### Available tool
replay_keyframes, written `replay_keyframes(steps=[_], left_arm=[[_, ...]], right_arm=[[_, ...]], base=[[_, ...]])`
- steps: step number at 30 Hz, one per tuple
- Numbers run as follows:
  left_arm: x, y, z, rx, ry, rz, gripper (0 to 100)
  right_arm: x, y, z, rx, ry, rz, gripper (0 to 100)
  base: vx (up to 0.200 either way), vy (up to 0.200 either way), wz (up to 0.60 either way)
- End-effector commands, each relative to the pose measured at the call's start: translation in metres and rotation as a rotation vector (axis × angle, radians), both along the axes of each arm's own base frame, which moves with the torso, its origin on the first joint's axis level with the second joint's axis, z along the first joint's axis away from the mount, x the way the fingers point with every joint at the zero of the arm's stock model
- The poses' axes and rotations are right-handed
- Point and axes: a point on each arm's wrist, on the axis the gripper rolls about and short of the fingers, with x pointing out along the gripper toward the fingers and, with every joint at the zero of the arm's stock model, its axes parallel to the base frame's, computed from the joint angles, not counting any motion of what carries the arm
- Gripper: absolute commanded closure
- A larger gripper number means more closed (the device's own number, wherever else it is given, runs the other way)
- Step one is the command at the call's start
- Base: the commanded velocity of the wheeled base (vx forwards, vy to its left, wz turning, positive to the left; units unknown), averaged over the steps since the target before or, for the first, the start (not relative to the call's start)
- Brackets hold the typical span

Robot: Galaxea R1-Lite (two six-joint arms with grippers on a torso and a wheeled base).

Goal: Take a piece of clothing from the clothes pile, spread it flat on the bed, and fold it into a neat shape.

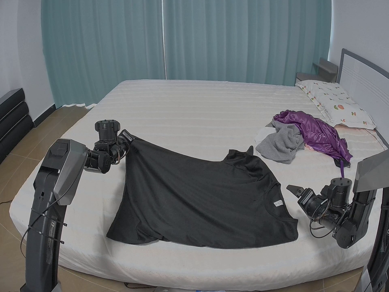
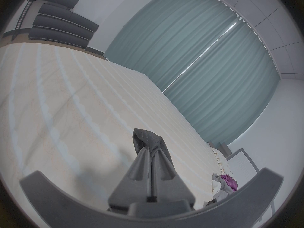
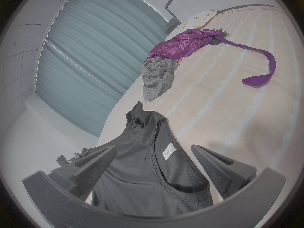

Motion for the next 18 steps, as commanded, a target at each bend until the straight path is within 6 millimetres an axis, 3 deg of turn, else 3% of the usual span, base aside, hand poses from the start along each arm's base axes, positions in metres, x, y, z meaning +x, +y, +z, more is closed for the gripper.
replay_keyframes(steps=[1,3,4,12,18], left_arm=[[0.004,0.000,-0.001,0.009,-0.012,0.005,100],[0.006,0.000,-0.006,0.025,-0.011,0.021,100],[0.007,0.000,-0.009,0.027,-0.009,0.025,0],[-0.002,0.003,-0.024,0.034,0.073,0.033,0],[-0.030,0.017,0.015,0.029,0.109,0.041,0]], right_arm=[[0.000,0.000,0.000,0.001,-0.008,0.000,0],[0.000,0.000,0.001,0.001,-0.009,0.000,0],[0.000,0.000,0.000,0.002,-0.008,0.001,0],[-0.001,0.000,0.000,0.019,-0.001,-0.008,0],[-0.001,-0.001,0.002,0.036,-0.002,-0.017,0]], base=[[0.000,0.000,0.00],[0.000,0.000,0.00],[0.000,0.000,0.00],[0.000,0.000,0.00],[0.000,0.000,0.00]])
